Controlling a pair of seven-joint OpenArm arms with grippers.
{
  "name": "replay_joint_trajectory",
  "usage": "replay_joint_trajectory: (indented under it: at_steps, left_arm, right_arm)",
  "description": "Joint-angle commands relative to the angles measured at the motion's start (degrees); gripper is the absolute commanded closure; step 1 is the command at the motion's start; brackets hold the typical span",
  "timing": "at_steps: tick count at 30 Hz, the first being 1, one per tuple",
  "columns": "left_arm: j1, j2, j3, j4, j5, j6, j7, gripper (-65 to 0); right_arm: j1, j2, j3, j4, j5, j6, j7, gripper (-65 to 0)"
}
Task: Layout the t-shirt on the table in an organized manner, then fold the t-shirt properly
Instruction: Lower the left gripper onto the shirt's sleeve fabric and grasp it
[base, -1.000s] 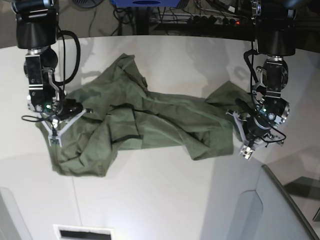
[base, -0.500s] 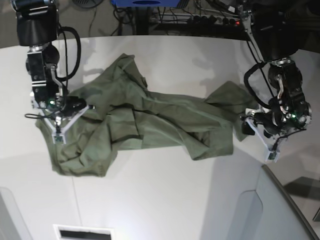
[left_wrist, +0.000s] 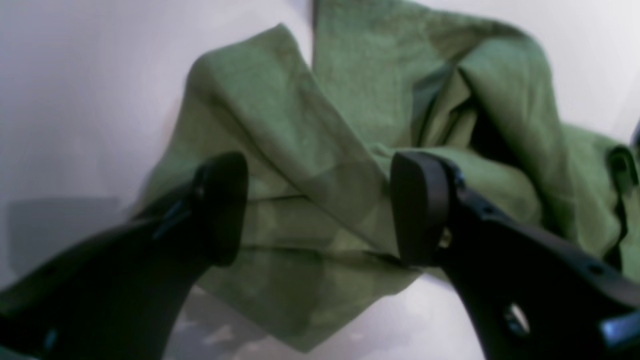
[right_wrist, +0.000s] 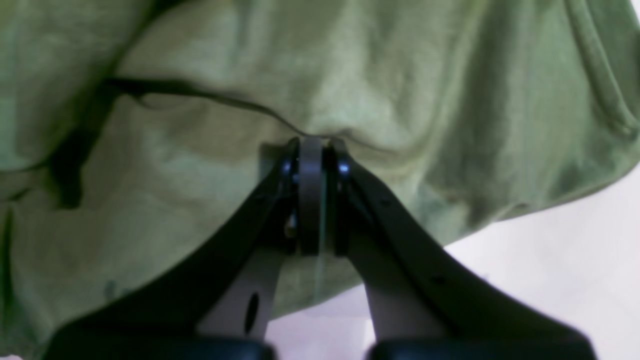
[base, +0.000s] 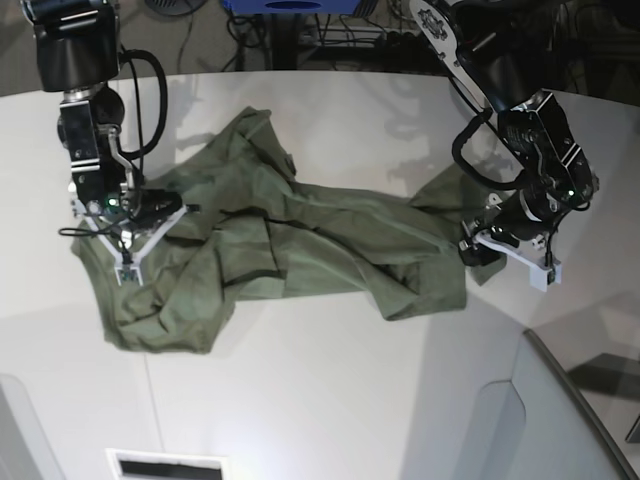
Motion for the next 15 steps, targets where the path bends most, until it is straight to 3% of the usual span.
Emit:
replay_joint_trajectory:
  at_steps: [1, 6, 13, 15]
  left_arm:
    - [-1.20, -0.20, 0.20, 0.88, -1.32, 0.90, -1.29, -43.3]
    - [-1.20, 0.33, 0.37, -1.32, -1.76, 5.65, -6.74, -43.3]
    - [-2.43, 0.42, 0.55, -9.50, -1.76, 6.27, -10.08, -43.1]
    - [-2.43, 0.42, 0.55, -9.58, -1.76, 6.27, -10.08, -39.5]
  right_arm:
    - [0.92, 0.32, 0.07, 0.71, 0.07, -0.06, 0.90, -3.5]
    - [0.84, 0.32, 0.07, 0.62, 0.07, 0.03, 0.90, -3.5]
    - [0.22, 0.41, 0.07, 0.62, 0.07, 0.03, 1.26, -3.5]
    - [0.13, 0.41, 0.07, 0.62, 0.07, 0.03, 1.26, -3.5]
